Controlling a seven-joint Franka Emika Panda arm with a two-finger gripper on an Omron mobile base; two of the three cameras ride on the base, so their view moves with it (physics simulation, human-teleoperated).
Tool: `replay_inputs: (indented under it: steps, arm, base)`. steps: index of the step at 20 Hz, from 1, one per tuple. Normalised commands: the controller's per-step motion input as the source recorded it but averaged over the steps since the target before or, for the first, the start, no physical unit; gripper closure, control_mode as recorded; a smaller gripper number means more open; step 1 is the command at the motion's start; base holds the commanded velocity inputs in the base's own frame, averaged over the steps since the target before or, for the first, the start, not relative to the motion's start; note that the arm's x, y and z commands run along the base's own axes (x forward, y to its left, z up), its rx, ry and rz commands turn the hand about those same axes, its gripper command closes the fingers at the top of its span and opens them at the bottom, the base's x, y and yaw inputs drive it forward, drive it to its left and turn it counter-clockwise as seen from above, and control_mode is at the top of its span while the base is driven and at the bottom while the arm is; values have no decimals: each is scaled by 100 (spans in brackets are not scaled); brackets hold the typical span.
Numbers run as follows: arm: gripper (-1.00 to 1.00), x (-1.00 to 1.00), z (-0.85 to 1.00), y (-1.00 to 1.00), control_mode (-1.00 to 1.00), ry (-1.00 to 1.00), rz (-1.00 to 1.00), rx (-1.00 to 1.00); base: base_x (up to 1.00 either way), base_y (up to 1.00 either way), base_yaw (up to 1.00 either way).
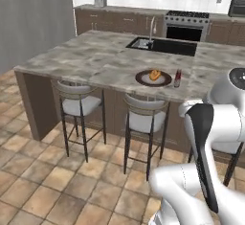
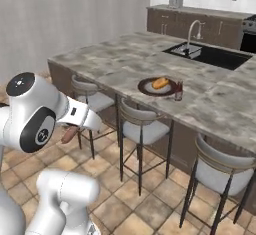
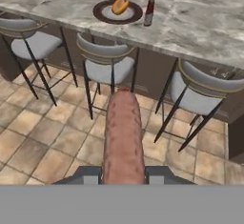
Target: Move the hot dog bun to the plate on the dining table and place the condiment next to that plate. Then navigate to the fridge and take the sausage and place it on the plate as well.
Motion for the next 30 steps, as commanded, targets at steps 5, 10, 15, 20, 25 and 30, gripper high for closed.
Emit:
replay_inputs:
  steps: [5, 10, 15, 20, 25, 30]
  arm:
    - [100, 0, 0, 0, 100, 0, 0, 0]
    - [100, 0, 0, 0, 100, 0, 0, 0]
    - [100, 0, 0, 0, 100, 0, 0, 0]
    - [100, 0, 0, 0, 100, 0, 0, 0]
    - [100, 0, 0, 0, 100, 0, 0, 0]
    - [100, 0, 0, 0, 100, 0, 0, 0]
  base:
    - [73, 77, -46]
    - [74, 68, -46]
    - [77, 43, -41]
    - [82, 24, -38]
    - [85, 33, -29]
    - [83, 40, -17]
